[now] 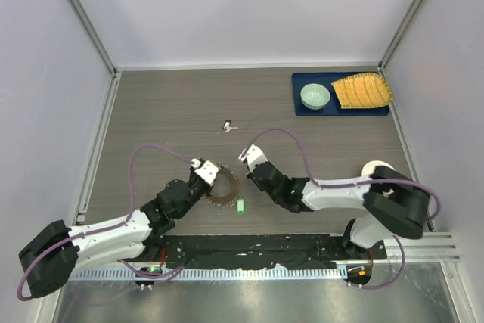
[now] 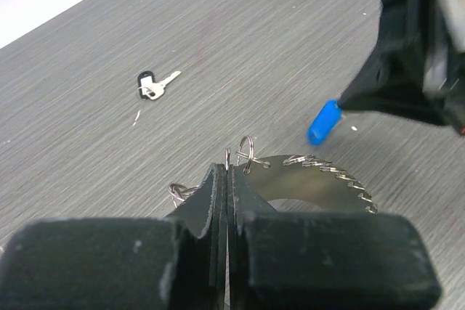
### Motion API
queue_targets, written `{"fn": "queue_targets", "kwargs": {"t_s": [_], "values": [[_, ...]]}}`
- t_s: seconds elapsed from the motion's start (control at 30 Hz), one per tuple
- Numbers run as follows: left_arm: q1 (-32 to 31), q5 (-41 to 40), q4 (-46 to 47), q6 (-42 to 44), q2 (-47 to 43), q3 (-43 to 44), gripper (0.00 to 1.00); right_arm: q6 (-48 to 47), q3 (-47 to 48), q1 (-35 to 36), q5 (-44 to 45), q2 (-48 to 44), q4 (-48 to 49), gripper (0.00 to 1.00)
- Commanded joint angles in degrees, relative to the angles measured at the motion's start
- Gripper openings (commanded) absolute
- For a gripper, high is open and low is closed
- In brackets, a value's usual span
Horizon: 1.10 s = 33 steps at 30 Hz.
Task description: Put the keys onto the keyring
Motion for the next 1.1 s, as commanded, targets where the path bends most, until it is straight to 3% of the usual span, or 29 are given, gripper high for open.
{"fn": "queue_targets", "kwargs": {"t_s": [0.0, 0.33, 0.8, 1.07], "values": [[-0.2, 4.3, 3.6, 1.2, -0.4, 0.3, 0.0, -2.7, -0.6, -2.2, -6.0, -13.7, -3.7, 0.01], [-0.2, 13.9, 4.5, 3.1, -3.6, -0.2, 0.0, -8.4, -2.8, -11.6, -28.5, -34.5, -14.7, 0.01], [-0.2, 30.4, 4.8, 5.3, -5.4, 2.9, 0.0, -14.0, -1.7, -12.8, -51.0, -41.1, -16.3, 0.01], [-0.2, 39.5, 3.2, 8.1, -6.8, 4.1, 0.0, -17.8, 3.8, -12.8, -60.3, -40.3, -24.7, 0.01]]}}
